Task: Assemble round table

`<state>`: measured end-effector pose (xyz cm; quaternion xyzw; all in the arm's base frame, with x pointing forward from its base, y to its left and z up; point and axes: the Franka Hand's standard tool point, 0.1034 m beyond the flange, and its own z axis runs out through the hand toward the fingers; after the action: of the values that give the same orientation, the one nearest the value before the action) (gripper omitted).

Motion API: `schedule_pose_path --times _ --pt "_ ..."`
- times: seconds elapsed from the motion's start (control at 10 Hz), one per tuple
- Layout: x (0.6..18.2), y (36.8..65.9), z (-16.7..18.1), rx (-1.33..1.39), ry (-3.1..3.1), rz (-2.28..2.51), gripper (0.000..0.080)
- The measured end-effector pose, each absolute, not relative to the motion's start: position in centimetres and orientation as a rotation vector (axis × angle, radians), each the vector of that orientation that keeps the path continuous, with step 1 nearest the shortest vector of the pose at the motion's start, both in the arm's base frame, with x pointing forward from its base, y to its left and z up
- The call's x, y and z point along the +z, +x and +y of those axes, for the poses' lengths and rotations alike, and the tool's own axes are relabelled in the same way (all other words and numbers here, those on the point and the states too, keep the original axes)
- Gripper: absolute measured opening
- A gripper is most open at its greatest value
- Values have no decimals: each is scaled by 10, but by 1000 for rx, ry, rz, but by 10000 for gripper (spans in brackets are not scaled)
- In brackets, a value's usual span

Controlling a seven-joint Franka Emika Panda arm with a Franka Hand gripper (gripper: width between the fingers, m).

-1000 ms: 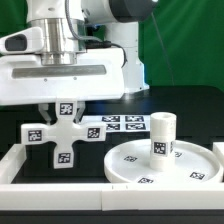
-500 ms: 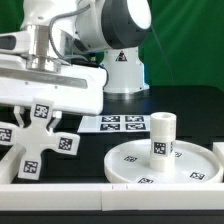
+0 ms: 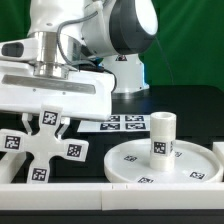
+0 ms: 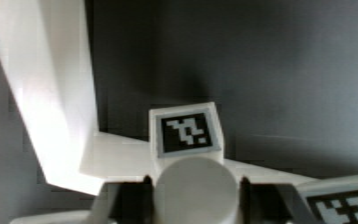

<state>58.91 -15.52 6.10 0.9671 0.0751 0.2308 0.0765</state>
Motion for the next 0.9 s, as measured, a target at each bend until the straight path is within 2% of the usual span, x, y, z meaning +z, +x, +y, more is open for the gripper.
schedule_pose_path --times 0.2,0.5,0.9 --pt "60 589 -154 692 2903 209 222" --pt "48 602 -144 721 2920 132 222" --pt "45 603 -140 782 2884 55 222"
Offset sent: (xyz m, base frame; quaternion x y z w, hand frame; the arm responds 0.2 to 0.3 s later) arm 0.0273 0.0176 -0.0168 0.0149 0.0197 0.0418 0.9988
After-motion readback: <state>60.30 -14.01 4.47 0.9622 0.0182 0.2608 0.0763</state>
